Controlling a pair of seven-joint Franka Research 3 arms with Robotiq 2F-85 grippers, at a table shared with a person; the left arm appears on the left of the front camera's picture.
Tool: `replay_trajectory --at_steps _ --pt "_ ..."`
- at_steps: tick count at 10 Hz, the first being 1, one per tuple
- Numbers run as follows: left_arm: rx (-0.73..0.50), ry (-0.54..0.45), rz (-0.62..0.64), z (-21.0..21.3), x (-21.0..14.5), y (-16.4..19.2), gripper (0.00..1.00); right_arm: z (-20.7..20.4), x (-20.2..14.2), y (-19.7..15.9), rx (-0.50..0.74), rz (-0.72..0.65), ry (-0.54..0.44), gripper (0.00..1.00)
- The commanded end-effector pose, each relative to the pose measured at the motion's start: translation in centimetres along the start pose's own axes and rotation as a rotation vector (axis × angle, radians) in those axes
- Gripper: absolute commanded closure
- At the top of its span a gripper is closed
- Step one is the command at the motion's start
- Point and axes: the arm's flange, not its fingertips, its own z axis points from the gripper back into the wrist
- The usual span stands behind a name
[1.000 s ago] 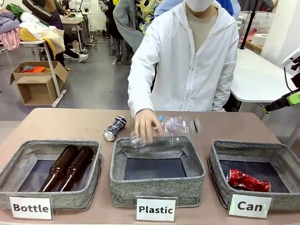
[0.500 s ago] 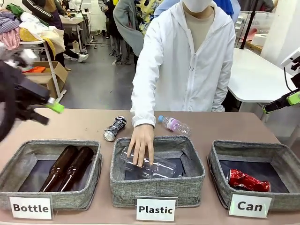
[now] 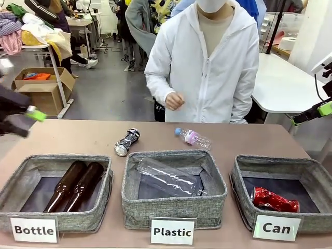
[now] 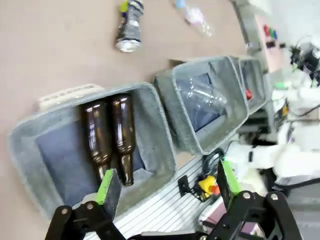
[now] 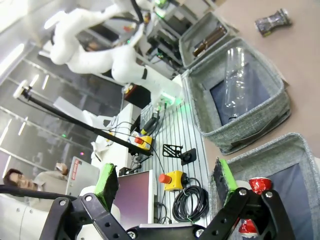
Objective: Sort the can waste into the basket.
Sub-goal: Pick up the can waste from the table and place it in the right Fabric basket.
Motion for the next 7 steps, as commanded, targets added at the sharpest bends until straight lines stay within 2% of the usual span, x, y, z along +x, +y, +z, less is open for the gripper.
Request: replay_trajectory --at_steps 1,2,4,7 --pt "-0.062 -0.072 0.054 1.8 -2.7 2.1 0.00 0.2 -0.1 0.2 -0.003 0.015 0.010 0.00" --pt "-0.066 -0.061 0.050 1.6 -2.9 2.4 0.00 0.2 -0.1 0.2 -0.003 0.015 0.010 0.00" --pt "-0.025 -0.001 0.013 -0.2 -0.9 0.5 0.00 0.2 -0.1 0.2 -0.003 0.015 0.010 0.00" --pt "0.216 0.141 -0.085 -7.9 4.2 -7.0 0.00 0.2 -0.1 0.2 -0.003 0.015 0.010 0.00"
